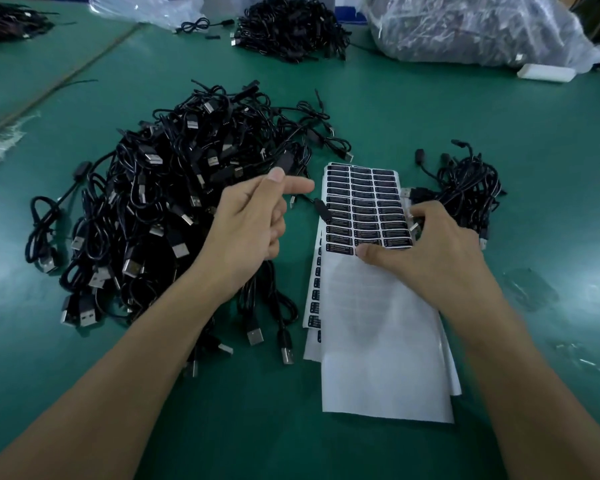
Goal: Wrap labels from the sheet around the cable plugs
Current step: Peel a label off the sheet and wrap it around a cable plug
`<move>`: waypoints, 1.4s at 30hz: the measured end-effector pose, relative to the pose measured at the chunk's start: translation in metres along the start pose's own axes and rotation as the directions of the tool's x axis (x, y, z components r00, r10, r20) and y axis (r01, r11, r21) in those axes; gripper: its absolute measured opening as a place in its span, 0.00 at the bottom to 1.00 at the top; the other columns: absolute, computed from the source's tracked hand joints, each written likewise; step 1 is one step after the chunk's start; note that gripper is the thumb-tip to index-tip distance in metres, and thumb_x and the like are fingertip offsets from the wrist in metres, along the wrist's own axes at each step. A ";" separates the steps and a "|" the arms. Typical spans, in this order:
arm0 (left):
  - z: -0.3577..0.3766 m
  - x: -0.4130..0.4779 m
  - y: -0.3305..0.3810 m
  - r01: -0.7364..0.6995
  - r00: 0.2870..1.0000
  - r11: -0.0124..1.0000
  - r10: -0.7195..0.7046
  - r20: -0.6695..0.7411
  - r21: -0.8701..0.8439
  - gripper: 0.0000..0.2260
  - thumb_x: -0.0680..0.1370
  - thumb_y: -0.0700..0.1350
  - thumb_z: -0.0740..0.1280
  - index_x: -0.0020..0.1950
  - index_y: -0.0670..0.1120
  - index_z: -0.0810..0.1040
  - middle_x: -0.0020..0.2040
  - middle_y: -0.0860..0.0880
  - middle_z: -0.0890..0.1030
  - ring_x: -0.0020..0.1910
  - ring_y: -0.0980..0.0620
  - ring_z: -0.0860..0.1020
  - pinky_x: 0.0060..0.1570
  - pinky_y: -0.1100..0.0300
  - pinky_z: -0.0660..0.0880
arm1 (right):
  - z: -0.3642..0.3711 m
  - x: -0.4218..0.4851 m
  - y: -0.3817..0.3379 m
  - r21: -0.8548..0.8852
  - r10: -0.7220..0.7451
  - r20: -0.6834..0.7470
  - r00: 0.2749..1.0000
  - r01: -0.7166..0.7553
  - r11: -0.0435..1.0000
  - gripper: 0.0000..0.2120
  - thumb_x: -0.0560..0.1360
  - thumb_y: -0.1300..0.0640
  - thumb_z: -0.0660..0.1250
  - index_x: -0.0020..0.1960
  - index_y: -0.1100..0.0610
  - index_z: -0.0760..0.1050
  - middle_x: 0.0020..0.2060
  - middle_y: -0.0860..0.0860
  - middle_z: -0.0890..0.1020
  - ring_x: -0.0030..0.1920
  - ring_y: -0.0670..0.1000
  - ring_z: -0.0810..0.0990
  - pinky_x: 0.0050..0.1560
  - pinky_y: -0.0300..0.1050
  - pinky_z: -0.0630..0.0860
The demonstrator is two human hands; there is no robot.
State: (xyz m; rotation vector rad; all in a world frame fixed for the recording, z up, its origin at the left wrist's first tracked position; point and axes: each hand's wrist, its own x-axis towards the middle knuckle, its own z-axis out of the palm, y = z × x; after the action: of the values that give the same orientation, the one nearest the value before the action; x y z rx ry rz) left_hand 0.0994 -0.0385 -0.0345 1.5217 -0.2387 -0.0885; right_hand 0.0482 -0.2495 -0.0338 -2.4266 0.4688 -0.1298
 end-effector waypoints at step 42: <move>0.033 -0.014 -0.012 -0.066 0.982 0.971 0.023 0.185 0.230 0.24 0.64 0.45 0.78 0.35 0.50 0.59 0.45 0.54 0.85 0.31 0.50 0.70 0.32 0.52 0.72 | -0.002 0.004 -0.012 0.712 -0.057 0.209 0.976 -0.112 0.693 0.08 0.72 0.68 0.72 0.47 0.58 0.80 0.29 0.52 0.82 0.27 0.46 0.78 0.30 0.37 0.75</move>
State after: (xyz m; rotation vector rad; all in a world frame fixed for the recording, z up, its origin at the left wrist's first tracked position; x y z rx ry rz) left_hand 0.0798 -0.0688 -0.0463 1.7450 -0.4421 -0.1684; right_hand 0.0549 -0.2438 -0.0250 -1.6174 0.2757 -0.0234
